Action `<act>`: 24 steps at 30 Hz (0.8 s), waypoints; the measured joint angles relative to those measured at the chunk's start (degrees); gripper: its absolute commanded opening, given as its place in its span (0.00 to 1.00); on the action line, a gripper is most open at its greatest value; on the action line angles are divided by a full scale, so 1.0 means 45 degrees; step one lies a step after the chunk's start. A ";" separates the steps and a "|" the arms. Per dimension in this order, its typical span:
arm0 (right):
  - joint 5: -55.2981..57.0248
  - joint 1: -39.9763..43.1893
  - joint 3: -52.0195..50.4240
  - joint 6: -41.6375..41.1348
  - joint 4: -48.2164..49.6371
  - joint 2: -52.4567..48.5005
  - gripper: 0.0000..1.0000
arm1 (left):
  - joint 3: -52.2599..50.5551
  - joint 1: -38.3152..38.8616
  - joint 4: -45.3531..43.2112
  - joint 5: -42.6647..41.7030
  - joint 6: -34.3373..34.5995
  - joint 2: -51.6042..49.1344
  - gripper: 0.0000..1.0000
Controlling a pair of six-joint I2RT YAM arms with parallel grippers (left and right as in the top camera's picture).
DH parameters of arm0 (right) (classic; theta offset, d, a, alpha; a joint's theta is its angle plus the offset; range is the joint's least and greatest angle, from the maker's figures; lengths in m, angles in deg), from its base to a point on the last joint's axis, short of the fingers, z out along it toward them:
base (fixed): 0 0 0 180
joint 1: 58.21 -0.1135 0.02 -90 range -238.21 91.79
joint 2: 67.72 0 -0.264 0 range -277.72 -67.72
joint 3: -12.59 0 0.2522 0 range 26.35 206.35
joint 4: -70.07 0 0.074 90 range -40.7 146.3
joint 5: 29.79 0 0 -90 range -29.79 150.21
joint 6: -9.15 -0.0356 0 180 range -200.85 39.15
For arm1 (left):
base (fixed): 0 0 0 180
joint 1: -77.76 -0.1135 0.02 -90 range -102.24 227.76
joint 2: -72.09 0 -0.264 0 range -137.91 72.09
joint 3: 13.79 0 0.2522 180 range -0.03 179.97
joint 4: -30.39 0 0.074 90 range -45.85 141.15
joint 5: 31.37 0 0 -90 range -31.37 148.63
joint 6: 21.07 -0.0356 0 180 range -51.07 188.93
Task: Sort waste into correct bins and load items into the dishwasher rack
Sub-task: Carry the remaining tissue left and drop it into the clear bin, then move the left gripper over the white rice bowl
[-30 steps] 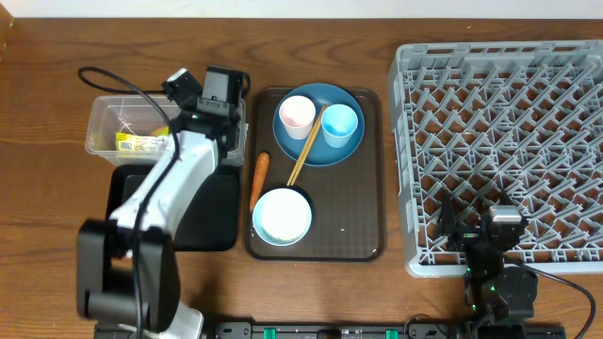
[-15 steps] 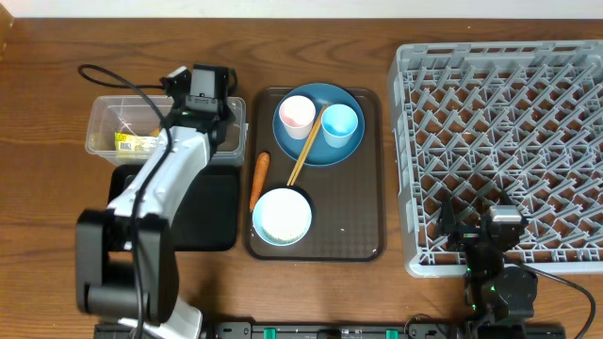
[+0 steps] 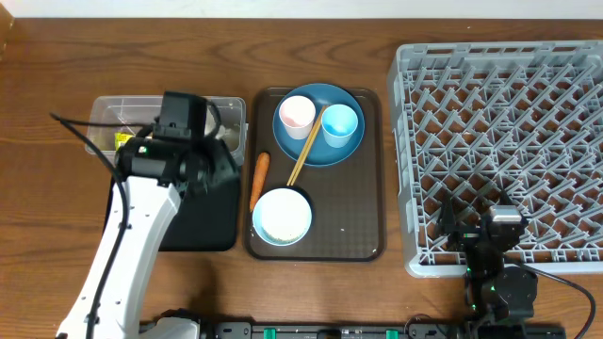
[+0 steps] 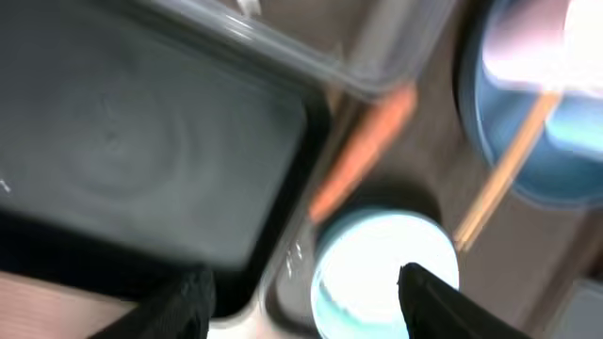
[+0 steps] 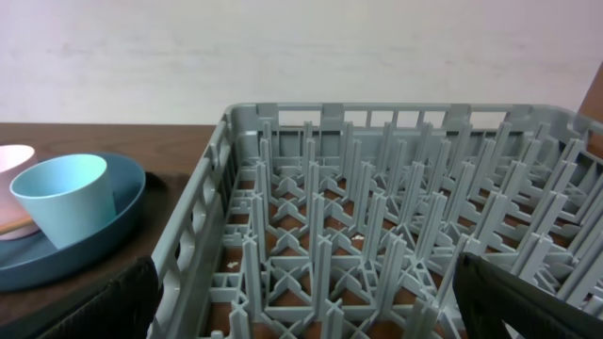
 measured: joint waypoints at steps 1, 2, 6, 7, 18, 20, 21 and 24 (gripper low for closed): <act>0.0000 0.0000 0.0000 0.0000 0.0005 0.0000 0.99 | 0.0000 0.0102 0.0238 -0.0330 -0.0107 0.0000 0.64; 0.0000 0.0000 0.0000 0.0000 0.0000 0.0000 0.99 | 0.0000 0.0306 0.0486 -0.0699 -0.0262 -0.0005 0.65; 0.0000 0.0000 0.0000 0.0000 0.0000 0.0000 0.99 | 0.0000 0.1423 0.0937 -0.1535 -0.0583 -0.0005 0.61; 0.0000 0.0000 0.0000 0.0000 0.0000 0.0000 0.99 | 0.0000 0.1724 0.0957 -0.1627 -0.0607 -0.0005 0.59; 0.0000 0.0000 0.0000 0.0000 0.0000 0.0000 0.99 | 0.0000 0.5843 0.1035 -0.1005 -0.0029 -0.0005 0.57; 0.0000 0.0000 0.0000 0.0000 0.0000 0.0000 0.99 | 0.0000 0.6343 0.1030 -0.0631 0.0194 -0.0005 0.57; 0.0000 0.0000 0.0000 0.0000 0.0000 0.0000 0.99 | 0.0000 0.6601 0.1025 -0.0447 0.0340 -0.0005 0.57; 0.0000 0.0000 0.0000 0.0000 0.0000 0.0000 0.99 | 0.0000 0.7169 0.0879 0.0073 0.0602 -0.0005 0.57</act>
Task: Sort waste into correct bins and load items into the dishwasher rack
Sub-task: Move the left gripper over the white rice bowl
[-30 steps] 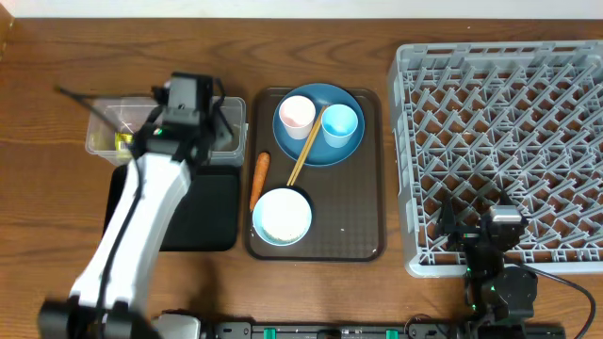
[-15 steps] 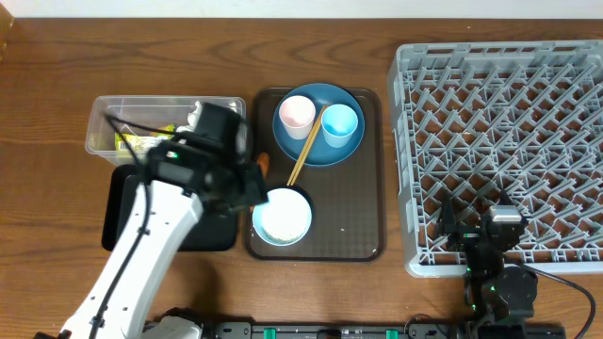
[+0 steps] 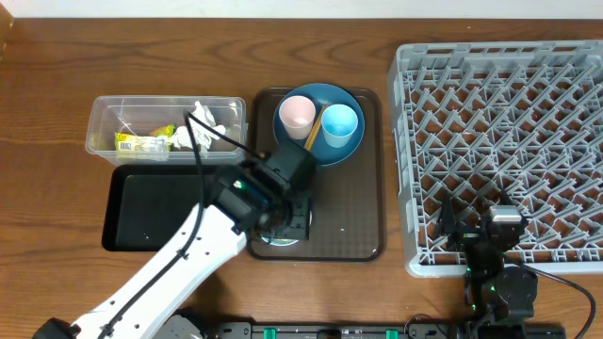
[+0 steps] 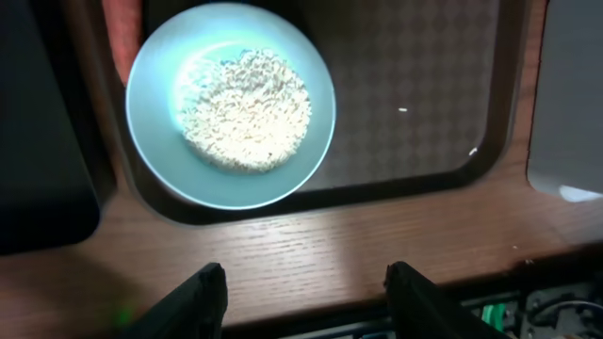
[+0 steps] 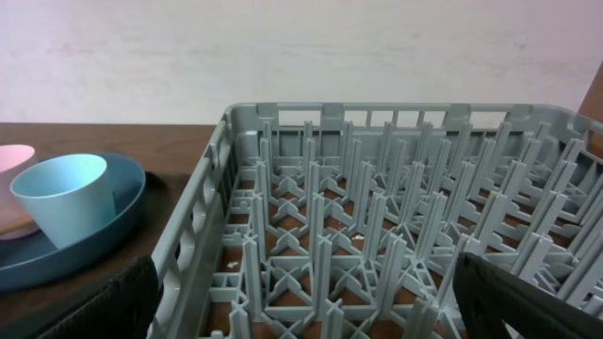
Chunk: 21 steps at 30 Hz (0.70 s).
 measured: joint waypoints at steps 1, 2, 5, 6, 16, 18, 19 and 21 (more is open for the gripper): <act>0.0000 0.0000 0.0000 0.0000 0.0000 0.0000 0.99 | 0.0000 0.0121 -0.0039 0.0126 0.0078 0.0000 0.57; 0.0000 0.0000 0.0000 0.0000 0.0000 0.0000 0.99 | 0.0000 0.0253 -0.0078 0.0267 0.0170 0.0000 0.57; 0.0000 0.0000 0.0000 0.0000 0.0000 0.0000 0.99 | -0.0010 0.0457 -0.0432 0.0520 0.0282 0.0000 0.57; 0.0000 0.0000 0.0000 0.0000 0.0000 0.0000 0.99 | -0.0049 0.0491 -0.0661 0.0573 0.0321 0.0000 0.57; 0.0000 0.0000 0.0000 0.0000 0.0005 -0.0005 0.99 | -0.2443 0.0525 -0.4328 0.0840 0.0568 0.0000 0.46; 0.0000 0.0000 0.0000 0.0000 0.0005 0.0000 0.99 | -0.3031 0.0525 -0.5221 0.0840 0.0588 0.0000 0.45; 0.0000 0.0000 0.0000 0.0000 0.0000 0.0000 0.99 | -0.3347 0.0525 -0.5663 0.0850 0.0622 0.0000 0.45; 0.0000 0.0000 0.0000 0.0000 0.0000 0.0000 0.99 | -0.3779 0.0525 -0.6212 0.0869 0.0733 0.0000 0.44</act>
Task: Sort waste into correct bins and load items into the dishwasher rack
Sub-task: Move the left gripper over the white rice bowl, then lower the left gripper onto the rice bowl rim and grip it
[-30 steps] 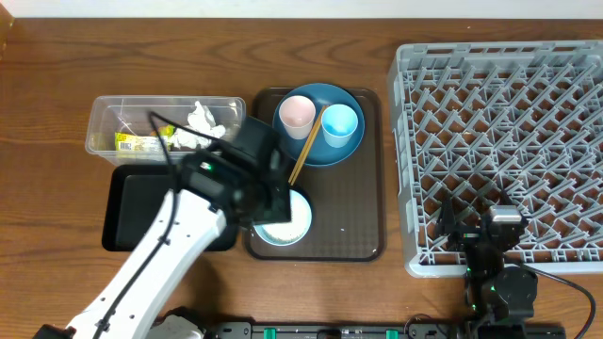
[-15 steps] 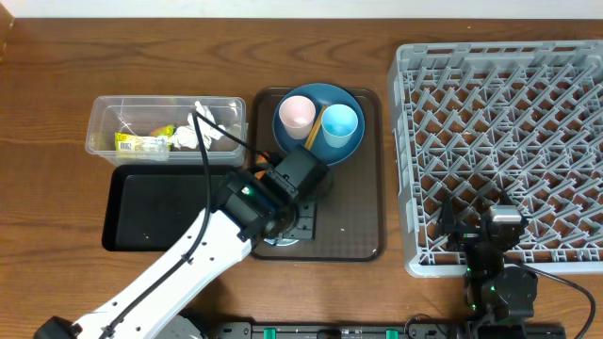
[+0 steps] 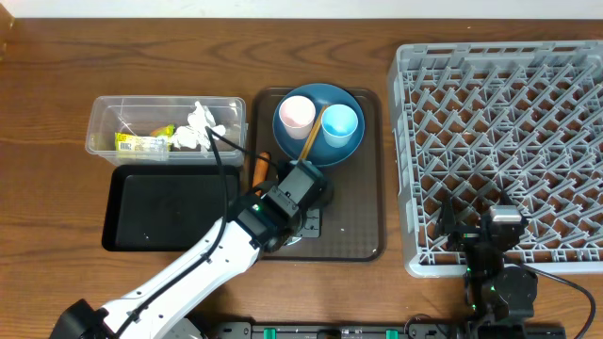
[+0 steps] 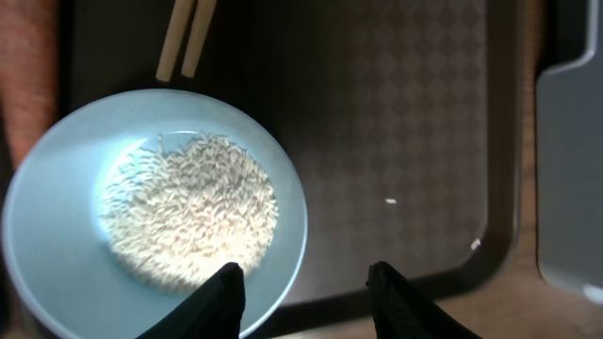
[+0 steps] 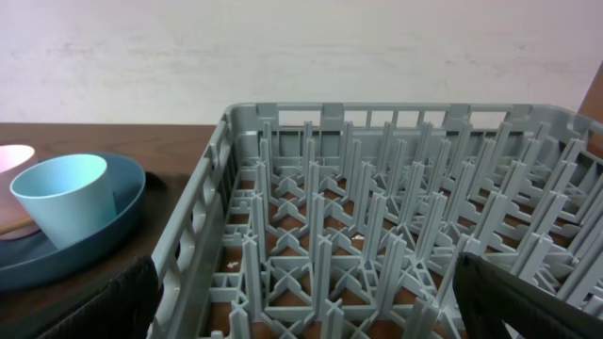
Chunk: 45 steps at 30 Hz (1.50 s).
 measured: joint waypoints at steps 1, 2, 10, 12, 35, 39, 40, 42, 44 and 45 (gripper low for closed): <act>0.0000 0.0000 0.0000 0.0000 0.0005 0.0000 0.99 | -0.0228 0.0000 -0.0262 0.0019 0.0063 0.0000 0.44; 0.0000 0.0000 0.0000 0.0000 0.0000 0.0000 0.99 | -0.0350 0.0000 -0.0413 0.0068 0.0097 0.0000 0.44; 0.0000 0.0000 0.0000 0.0000 0.0000 -0.0005 0.99 | -0.0602 0.0010 -0.1001 0.0840 0.0151 -0.0034 0.40; 0.0000 0.0000 0.0000 0.0000 0.0000 -0.0005 0.99 | -0.0602 0.0010 -0.1137 0.0952 0.0151 -0.0165 0.40; 0.0000 0.0000 0.0000 0.0000 0.0000 -0.0015 0.99 | -0.0602 0.0049 -0.1899 0.1049 0.0384 -0.2176 0.35; 0.0000 0.0000 0.0000 0.0000 0.0000 -0.0015 0.99 | -0.0602 0.0262 -0.1991 0.1054 0.0476 -0.2176 0.35; 0.0000 0.0000 0.0000 0.0000 0.0000 -0.0015 0.99 | -0.0602 0.0340 -0.2030 0.1054 0.0476 -0.2176 0.35; 0.0000 0.0000 0.0000 0.0000 0.0000 -0.0015 0.99 | -0.0602 0.0461 -0.2098 0.1049 0.0476 -0.2176 0.35; 0.0000 0.0000 0.0000 0.0000 0.0000 -0.0015 0.99 | -0.0602 0.0549 -0.2127 0.1049 0.0476 -0.2176 0.35; 0.0000 0.0000 0.0000 0.0000 0.0000 -0.0015 0.99 | -0.0602 0.0588 -0.2123 0.1049 0.0476 -0.2176 0.35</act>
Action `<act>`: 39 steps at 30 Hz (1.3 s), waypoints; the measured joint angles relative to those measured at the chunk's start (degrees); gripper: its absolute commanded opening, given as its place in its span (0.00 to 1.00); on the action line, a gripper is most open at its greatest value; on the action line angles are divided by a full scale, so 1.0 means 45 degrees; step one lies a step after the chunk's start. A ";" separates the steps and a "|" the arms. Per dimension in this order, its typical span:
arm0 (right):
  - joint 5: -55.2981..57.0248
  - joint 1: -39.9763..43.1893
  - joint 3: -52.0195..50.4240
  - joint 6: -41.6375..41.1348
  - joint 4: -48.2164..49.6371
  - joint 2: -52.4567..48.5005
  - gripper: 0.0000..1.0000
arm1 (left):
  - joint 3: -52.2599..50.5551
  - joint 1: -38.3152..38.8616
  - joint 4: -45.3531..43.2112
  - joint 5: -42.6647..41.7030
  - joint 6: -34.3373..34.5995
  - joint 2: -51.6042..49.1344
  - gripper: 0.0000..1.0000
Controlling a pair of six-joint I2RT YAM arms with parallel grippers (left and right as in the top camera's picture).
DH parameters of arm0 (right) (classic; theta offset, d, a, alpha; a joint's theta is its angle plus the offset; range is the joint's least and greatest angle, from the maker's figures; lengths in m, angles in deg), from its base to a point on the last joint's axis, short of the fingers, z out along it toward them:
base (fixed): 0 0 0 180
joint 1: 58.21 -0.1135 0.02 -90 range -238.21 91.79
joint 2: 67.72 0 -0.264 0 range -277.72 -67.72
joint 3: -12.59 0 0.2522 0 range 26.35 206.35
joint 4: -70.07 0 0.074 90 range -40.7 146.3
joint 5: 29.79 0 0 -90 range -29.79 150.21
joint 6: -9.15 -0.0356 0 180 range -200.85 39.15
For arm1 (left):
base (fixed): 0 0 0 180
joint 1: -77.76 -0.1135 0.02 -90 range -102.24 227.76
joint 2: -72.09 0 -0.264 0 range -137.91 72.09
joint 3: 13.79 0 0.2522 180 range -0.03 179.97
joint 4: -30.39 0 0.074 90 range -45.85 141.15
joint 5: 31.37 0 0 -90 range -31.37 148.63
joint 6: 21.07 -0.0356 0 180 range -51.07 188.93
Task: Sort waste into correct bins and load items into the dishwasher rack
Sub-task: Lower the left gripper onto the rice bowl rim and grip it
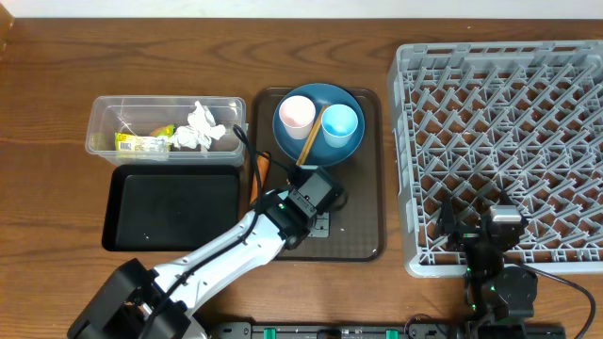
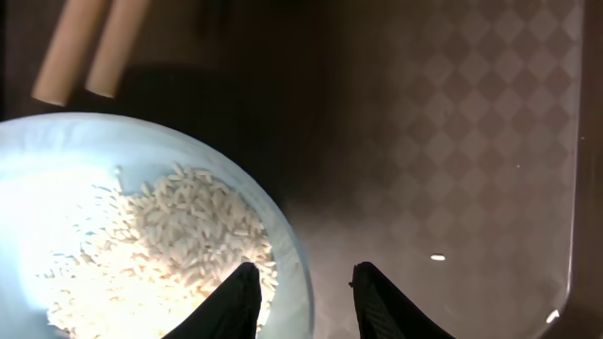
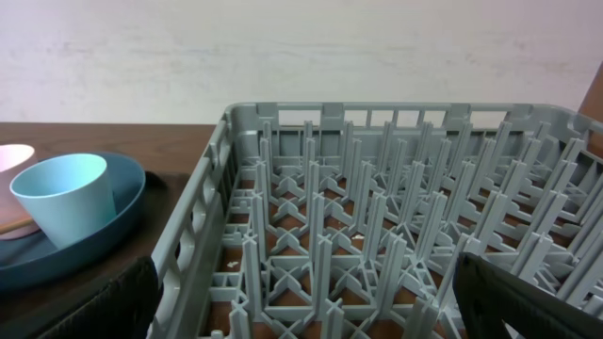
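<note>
A light-blue bowl [image 2: 47,165] holding rice [image 2: 160,245] sits at the front of the brown tray [image 1: 360,218]. My left gripper [image 2: 304,273] is open and low over the bowl's right rim, one finger above the rice and the other outside over the tray. In the overhead view the left gripper [image 1: 312,200] hides most of the bowl. Wooden chopsticks [image 2: 89,47] lie just beyond. My right gripper [image 3: 306,311] is open at the near edge of the grey dish rack [image 1: 499,141], holding nothing.
A blue plate [image 1: 317,141] at the back of the tray carries a pink cup [image 1: 297,114] and a blue cup [image 1: 340,122]. An orange carrot-like piece [image 1: 254,175] lies at the tray's left edge. A clear bin [image 1: 165,127] with wrappers and a black bin [image 1: 170,207] stand left.
My left gripper has come down closer to the bowl and a little right, so its open fingers now stand either side of the right rim. The right arm has not moved.
My left gripper was first over the black bin beside the clear bin. It then hung high above the rice bowl on the tray, then nearer, and now sits low at the bowl's right rim. The right gripper stayed open at the rack throughout.
</note>
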 measured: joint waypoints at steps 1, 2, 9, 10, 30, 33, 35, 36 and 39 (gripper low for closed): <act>0.0000 0.0000 0.0000 0.0000 0.0000 0.0000 0.99 | 0.0000 0.0019 -0.0005 0.0005 0.0000 0.0000 0.35; 0.0000 0.0000 0.0000 0.0000 0.0000 0.0000 0.99 | 0.0000 0.0029 0.0000 0.0010 0.0000 0.0000 0.35; 0.0000 0.0000 0.0000 0.0000 0.0000 0.0000 0.99 | -0.0005 0.0029 -0.0141 0.0393 0.0005 -0.0005 0.35; 0.0000 0.0000 0.0000 0.0000 0.0000 0.0000 0.99 | -0.0005 0.0029 -0.0151 0.0398 0.0000 -0.0019 0.35; 0.0000 0.0000 0.0000 0.0000 0.0000 0.0000 0.99 | -0.0175 0.0029 -0.0102 0.0529 0.0078 -0.0316 0.29; 0.0000 0.0000 0.0000 0.0000 0.0000 0.0000 0.99 | -0.0204 0.0029 -0.0102 0.0529 0.0238 -0.0316 0.28; 0.0000 0.0000 0.0000 0.0000 0.0000 0.0000 0.99 | -0.0204 0.0029 -0.0097 0.0520 0.0321 -0.0316 0.24; 0.0000 0.0000 0.0000 0.0000 0.0000 0.0000 0.99 | -0.0204 0.0029 -0.0097 0.0515 0.0340 -0.0316 0.24; 0.0000 0.0000 0.0000 0.0000 0.0000 0.0000 0.99 | -0.0204 0.0029 -0.0097 0.0476 0.0330 -0.0316 0.23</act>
